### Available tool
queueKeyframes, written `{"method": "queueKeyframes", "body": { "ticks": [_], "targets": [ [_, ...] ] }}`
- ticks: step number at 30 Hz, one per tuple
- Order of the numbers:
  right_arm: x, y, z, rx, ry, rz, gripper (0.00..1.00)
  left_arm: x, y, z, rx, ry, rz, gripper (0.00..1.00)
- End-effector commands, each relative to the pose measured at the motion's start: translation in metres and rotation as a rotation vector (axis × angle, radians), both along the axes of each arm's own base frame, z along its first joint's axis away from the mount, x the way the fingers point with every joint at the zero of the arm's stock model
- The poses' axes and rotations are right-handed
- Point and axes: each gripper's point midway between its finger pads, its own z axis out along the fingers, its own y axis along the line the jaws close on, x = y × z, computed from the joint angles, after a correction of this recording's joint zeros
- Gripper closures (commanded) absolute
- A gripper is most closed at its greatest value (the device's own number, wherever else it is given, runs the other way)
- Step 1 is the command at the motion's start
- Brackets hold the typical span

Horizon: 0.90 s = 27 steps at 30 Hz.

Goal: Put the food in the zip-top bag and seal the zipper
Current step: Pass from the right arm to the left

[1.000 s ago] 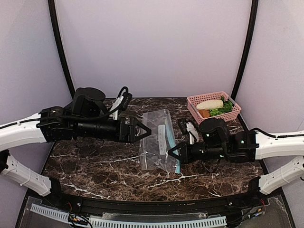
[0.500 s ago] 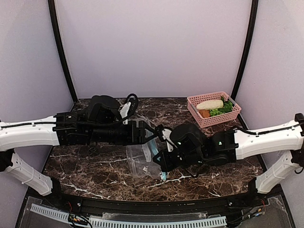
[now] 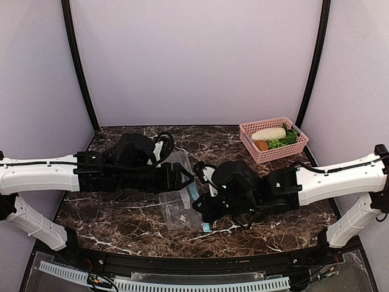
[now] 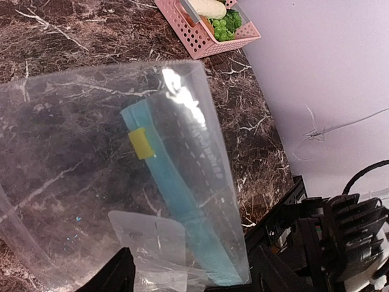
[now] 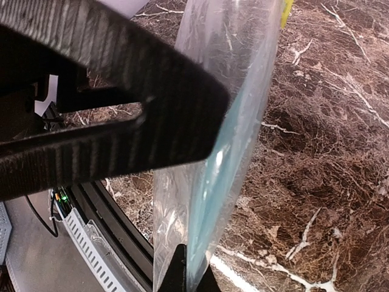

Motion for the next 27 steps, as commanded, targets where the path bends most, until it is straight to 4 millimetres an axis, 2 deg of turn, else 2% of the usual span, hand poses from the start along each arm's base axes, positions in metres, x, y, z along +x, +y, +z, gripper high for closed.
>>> {"method": "queueKeyframes", "body": {
  "ticks": [1,7,11,16,24,27],
  "targets": [
    [-0.003,0.008,0.004,-0.010,-0.026,0.011,1.00,0.007,0.001,0.007,-0.043,-0.006,0.024,0.31],
    [-0.005,0.009,0.000,-0.060,-0.046,0.012,1.00,0.016,0.000,0.000,-0.045,0.012,0.037,0.27],
    [-0.005,0.010,-0.002,-0.093,-0.062,0.007,1.00,0.018,0.003,-0.010,-0.014,0.026,0.045,0.34],
    [-0.004,0.011,-0.005,-0.118,-0.069,0.004,1.00,0.019,0.007,-0.022,0.010,0.044,0.059,0.53],
    [-0.006,0.006,-0.009,-0.131,-0.058,-0.008,1.00,0.019,0.006,-0.020,-0.012,0.042,0.054,0.84],
    [-0.009,0.004,-0.004,-0.111,-0.045,-0.001,0.92,0.020,0.012,-0.018,-0.025,0.042,0.053,0.98]
  ]
}}
